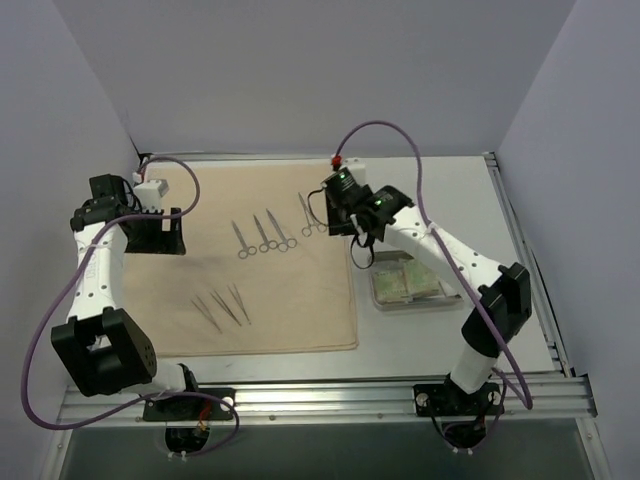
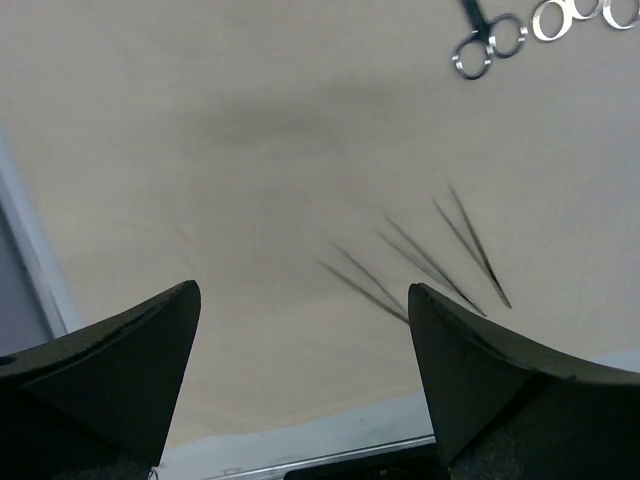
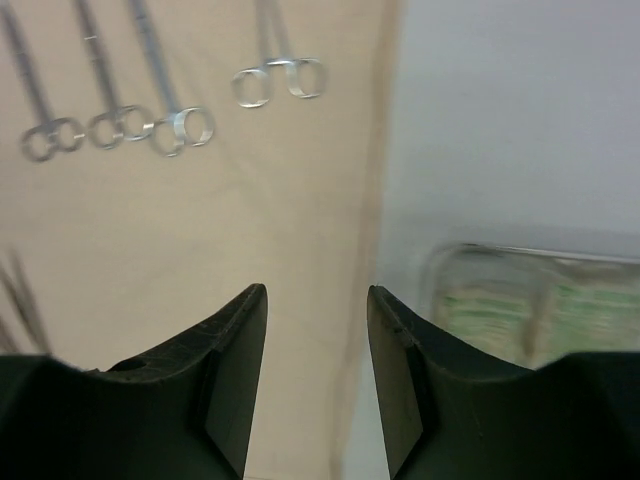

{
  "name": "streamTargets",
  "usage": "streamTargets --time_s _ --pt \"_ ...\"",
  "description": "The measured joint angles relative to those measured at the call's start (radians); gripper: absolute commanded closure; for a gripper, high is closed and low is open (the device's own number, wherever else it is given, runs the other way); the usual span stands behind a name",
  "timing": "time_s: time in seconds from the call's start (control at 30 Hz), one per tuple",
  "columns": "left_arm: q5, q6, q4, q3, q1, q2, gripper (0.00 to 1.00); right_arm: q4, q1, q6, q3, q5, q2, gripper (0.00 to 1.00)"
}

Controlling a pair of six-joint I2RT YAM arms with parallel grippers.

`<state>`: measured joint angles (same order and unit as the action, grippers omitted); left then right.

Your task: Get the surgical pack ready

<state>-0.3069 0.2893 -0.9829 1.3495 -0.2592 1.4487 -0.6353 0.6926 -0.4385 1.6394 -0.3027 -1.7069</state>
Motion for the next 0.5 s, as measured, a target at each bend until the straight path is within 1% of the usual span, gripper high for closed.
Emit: streamTargets --time_s 0.1,0.2,0.37,0.5 --pt "0.071 -0.019 0.027 -0.057 -0.045 -0.023 0.06 0.185 0.115 -0.044 -0.084 0.061 -0.025 0.6" --pt "0.126 -0.03 0.06 -0.118 -0.068 -0.056 0.06 0.316 0.204 -0.074 -0.084 0.102 -0.112 0.59" --pt "0.178 -0.043 0.084 -0.196 -0.098 -0.106 0.06 0.422 0.32 -0.085 0.071 0.161 -0.367 0.59" --pt "0.198 -0.043 0.107 -0.215 -0.118 -0.111 0.06 0.445 0.385 -0.085 0.153 0.214 -0.52 0.59"
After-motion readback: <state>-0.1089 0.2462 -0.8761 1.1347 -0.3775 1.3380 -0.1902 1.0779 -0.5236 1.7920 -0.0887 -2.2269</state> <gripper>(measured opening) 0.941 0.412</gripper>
